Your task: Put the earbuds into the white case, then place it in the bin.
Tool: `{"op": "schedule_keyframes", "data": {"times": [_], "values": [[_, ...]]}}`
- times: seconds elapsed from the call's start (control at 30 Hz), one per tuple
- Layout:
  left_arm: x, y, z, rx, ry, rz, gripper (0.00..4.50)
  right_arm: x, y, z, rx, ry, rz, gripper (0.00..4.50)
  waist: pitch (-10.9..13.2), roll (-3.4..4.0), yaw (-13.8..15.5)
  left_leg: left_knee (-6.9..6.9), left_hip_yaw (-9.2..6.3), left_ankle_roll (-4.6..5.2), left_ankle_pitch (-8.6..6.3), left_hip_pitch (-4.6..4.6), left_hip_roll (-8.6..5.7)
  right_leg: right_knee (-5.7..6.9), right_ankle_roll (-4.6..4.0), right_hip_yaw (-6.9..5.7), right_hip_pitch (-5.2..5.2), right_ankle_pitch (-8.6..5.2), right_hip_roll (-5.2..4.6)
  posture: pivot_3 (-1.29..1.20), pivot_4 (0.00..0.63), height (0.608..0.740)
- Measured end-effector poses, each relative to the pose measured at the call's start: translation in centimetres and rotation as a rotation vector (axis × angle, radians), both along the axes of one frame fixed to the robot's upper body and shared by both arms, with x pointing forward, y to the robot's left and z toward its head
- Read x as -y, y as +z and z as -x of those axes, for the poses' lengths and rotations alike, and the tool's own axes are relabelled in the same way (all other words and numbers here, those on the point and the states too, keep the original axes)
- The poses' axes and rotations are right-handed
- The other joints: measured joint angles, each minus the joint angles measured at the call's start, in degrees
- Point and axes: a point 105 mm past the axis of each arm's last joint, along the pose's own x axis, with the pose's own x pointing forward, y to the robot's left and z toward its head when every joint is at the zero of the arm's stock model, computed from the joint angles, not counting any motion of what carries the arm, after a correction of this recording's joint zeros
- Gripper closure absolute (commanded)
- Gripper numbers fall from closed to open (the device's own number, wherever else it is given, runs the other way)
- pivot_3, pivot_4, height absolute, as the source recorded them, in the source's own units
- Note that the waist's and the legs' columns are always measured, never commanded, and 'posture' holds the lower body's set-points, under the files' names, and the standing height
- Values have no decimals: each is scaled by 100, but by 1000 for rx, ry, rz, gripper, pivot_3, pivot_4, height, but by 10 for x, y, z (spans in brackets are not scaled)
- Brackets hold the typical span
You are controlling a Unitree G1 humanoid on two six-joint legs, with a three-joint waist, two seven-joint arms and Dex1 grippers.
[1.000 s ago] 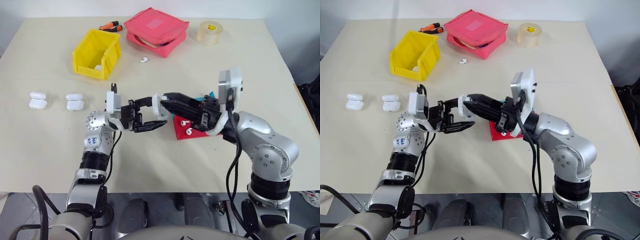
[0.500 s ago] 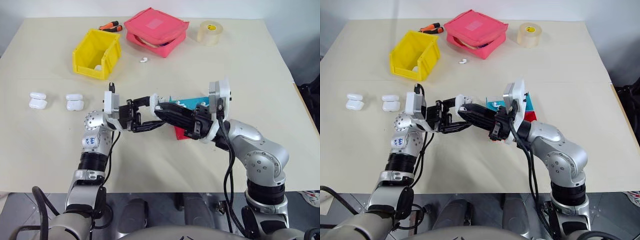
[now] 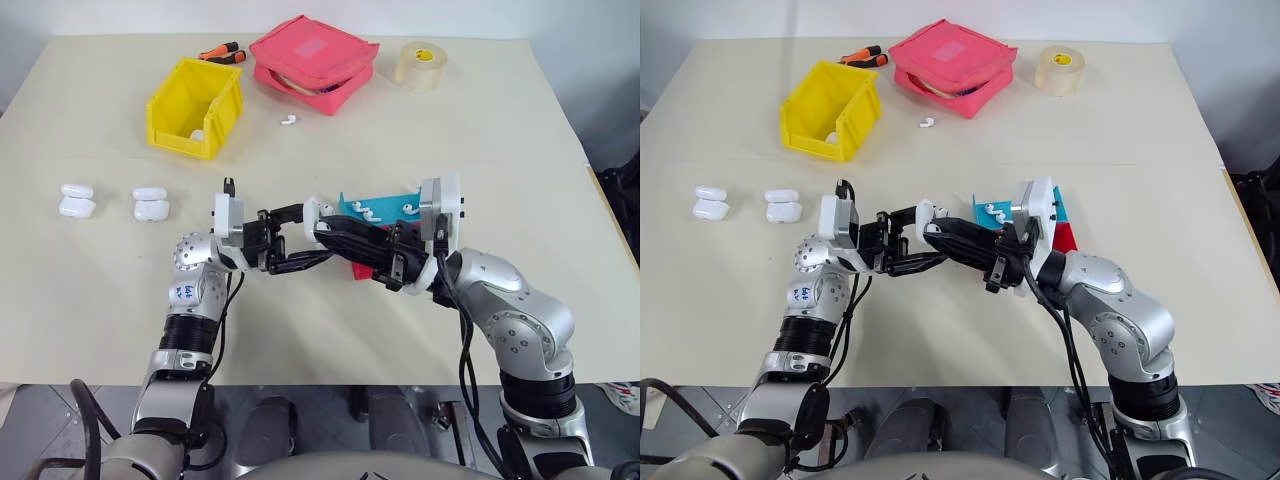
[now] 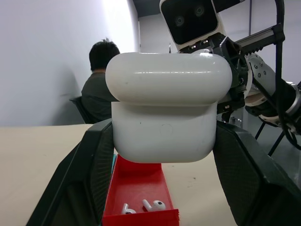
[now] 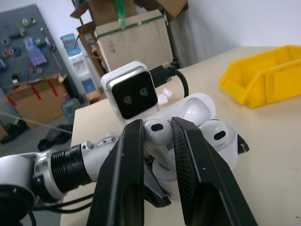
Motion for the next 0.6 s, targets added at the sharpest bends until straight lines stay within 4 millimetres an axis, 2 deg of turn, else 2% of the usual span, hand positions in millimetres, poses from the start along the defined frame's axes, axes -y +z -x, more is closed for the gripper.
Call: {"op": "schedule_keyframes", "data": {"times": [0.33, 0.6], "values": [[-3, -5, 3, -17, 30, 2, 1723, 9, 1, -4, 31, -4, 64, 4008, 0, 0, 8, 0, 0, 1, 0, 0, 0, 0, 0, 2, 0, 0, -1, 0, 150, 740], [-3, -5, 3, -6, 38, 3, 1723, 7, 3, -6, 28, 8, 82, 4008, 0, 0, 94, 0, 2, 1, 0, 0, 0, 0, 0, 2, 0, 0, -1, 0, 150, 740]]}}
